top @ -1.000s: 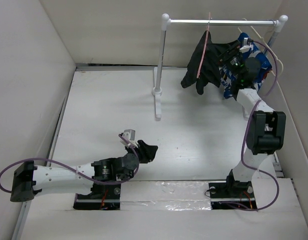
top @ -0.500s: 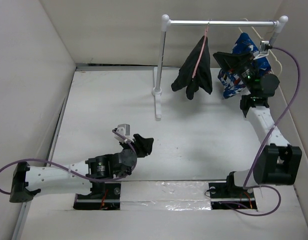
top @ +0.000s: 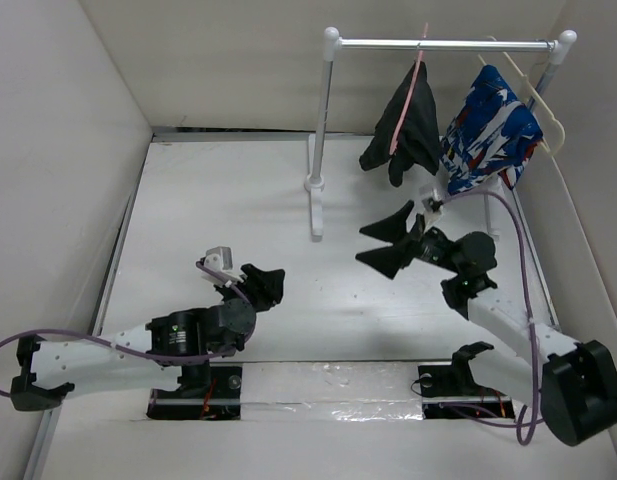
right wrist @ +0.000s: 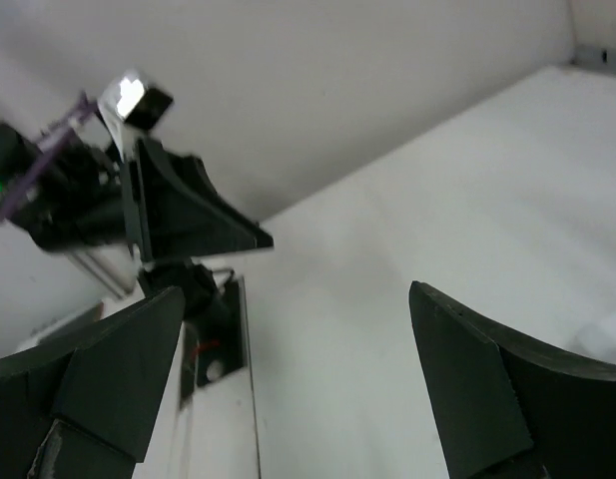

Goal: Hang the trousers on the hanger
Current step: Reset both arms

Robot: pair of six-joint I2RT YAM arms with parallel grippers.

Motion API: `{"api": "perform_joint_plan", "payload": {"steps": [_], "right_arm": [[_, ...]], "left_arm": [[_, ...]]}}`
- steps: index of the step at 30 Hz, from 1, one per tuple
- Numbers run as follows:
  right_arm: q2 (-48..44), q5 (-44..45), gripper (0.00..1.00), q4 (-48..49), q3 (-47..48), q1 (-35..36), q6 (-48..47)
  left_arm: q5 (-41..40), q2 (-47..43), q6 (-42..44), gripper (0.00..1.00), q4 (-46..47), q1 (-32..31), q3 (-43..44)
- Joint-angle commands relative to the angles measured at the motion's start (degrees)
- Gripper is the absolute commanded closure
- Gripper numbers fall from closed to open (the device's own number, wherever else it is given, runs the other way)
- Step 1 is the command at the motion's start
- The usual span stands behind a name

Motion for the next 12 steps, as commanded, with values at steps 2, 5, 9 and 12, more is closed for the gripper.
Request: {"api": "perform_joint_plan", "payload": {"steps": [2, 5, 9, 12], "right_arm": [[-8.0, 3.3, 0.00, -18.7, -7.3, 3.8, -21.7], [-12.5, 7.0, 0.00, -22.9, -12.1, 3.9, -23.9], [-16.1, 6.9, 0.00, -25.6, -13.7, 3.9, -24.0], [-18.7, 6.6, 0.00, -30.4, -10.8, 3.9, -25.5]], "left_arm": [[-1.7, -4.7, -8.7, 0.56, -6.5, -0.1, -3.6], [0.7, -7.0, -9.2, 0.56, -5.1, -0.1, -7.1], [0.9, -6.1, -7.8, 0.56, -2.5, -0.1, -7.4], [0.1, -3.9, -5.8, 0.55, -0.7, -0.1, -5.0]]}}
